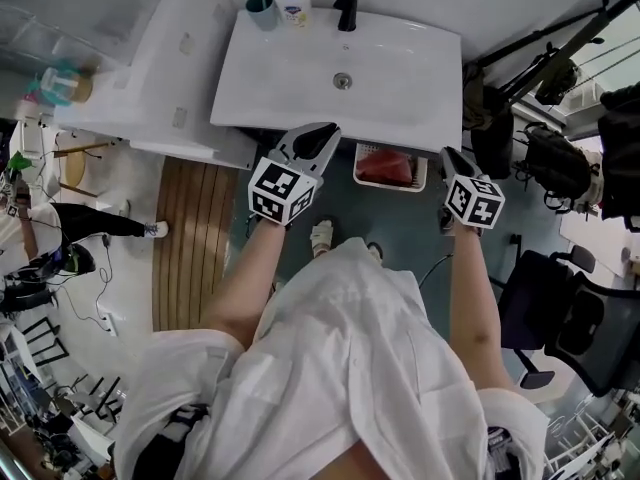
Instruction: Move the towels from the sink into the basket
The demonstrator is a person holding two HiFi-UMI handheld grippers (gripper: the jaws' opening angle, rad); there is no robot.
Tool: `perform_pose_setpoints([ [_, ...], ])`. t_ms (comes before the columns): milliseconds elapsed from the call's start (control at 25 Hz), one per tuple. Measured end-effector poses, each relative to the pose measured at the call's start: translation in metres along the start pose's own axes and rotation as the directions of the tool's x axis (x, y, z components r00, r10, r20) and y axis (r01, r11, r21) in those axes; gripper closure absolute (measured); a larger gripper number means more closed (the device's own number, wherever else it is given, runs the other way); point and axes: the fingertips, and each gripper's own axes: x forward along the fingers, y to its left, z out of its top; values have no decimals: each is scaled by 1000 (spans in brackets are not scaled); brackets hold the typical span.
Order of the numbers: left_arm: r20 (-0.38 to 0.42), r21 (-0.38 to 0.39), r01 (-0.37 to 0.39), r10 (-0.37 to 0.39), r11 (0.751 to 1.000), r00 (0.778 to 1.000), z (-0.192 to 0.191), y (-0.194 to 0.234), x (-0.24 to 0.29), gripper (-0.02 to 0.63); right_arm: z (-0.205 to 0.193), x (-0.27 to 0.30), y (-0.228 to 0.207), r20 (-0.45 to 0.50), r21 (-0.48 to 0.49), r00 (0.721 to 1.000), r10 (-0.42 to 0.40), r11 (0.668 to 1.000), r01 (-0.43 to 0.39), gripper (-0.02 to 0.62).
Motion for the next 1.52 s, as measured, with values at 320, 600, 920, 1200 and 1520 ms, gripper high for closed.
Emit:
perform_pose_setpoints([
  [320, 141, 25, -72, 67, 997, 988, 71, 10, -19, 575, 85, -79, 6, 304, -148, 952, 40, 989, 6, 555],
  [600, 228, 39, -189, 175, 981, 958, 107, 32, -61, 575, 113, -139, 20, 474, -207, 880, 32, 975, 76, 555],
  [920, 234, 18, -239, 229, 971, 945, 103, 41, -82, 575, 129, -161, 28, 533, -231, 845, 34, 967, 106, 568],
  [1200, 241, 16, -244, 233, 970, 942, 104, 43, -84, 575, 134, -162, 32, 534, -241, 844, 50, 966, 95, 568],
  [1520, 234, 23, -242, 230, 970, 945, 103, 43, -86, 575, 138, -160, 37, 532, -256, 844, 63, 962, 89, 568],
])
